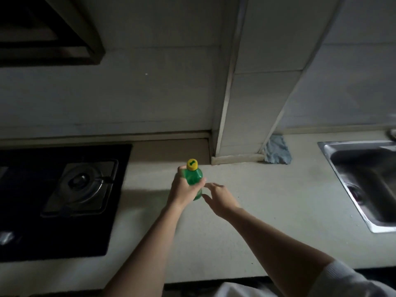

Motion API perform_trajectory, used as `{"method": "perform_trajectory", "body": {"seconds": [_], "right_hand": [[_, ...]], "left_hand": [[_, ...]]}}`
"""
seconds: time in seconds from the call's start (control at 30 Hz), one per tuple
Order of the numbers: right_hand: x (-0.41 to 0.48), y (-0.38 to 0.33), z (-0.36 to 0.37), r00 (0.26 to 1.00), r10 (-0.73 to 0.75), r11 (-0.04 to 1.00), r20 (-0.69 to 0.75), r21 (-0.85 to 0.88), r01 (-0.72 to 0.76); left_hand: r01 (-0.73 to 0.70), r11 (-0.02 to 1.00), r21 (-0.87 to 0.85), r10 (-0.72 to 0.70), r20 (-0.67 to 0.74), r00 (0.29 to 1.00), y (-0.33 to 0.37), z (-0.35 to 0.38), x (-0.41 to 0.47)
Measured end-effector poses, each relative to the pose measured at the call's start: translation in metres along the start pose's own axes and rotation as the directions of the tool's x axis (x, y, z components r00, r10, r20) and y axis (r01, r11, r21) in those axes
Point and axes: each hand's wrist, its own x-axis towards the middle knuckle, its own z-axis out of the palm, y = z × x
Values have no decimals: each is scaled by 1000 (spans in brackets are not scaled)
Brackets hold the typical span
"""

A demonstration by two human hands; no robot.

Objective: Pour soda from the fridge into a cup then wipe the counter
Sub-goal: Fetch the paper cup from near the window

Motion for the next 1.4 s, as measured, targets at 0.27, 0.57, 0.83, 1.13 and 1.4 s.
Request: {"method": "perform_trajectory", "body": {"seconds": [0.27, 0.57, 0.83, 1.13, 1.4], "right_hand": [[-51, 19, 0, 967, 252, 966, -42, -43, -254], [-118, 56, -42, 928, 332, 934, -172, -75, -348], [-254, 134, -104, 867, 407, 880, -288, -129, -457], [-435, 242, -144, 637, 649, 740, -416, 148, -657], [-517, 323, -197, 477, 757, 625, -447, 281, -728]], "left_hand": [[282, 924, 258, -277, -53, 959, -39, 11, -51], [-219, 619, 754, -77, 336, 939, 20, 39, -93], [-478, 462, 746, 59, 513, 857, 85, 155, -179], [-709, 379, 595, 157, 713, 683, 159, 305, -273], [-845, 291, 448, 217, 830, 514, 225, 428, -308]]}}
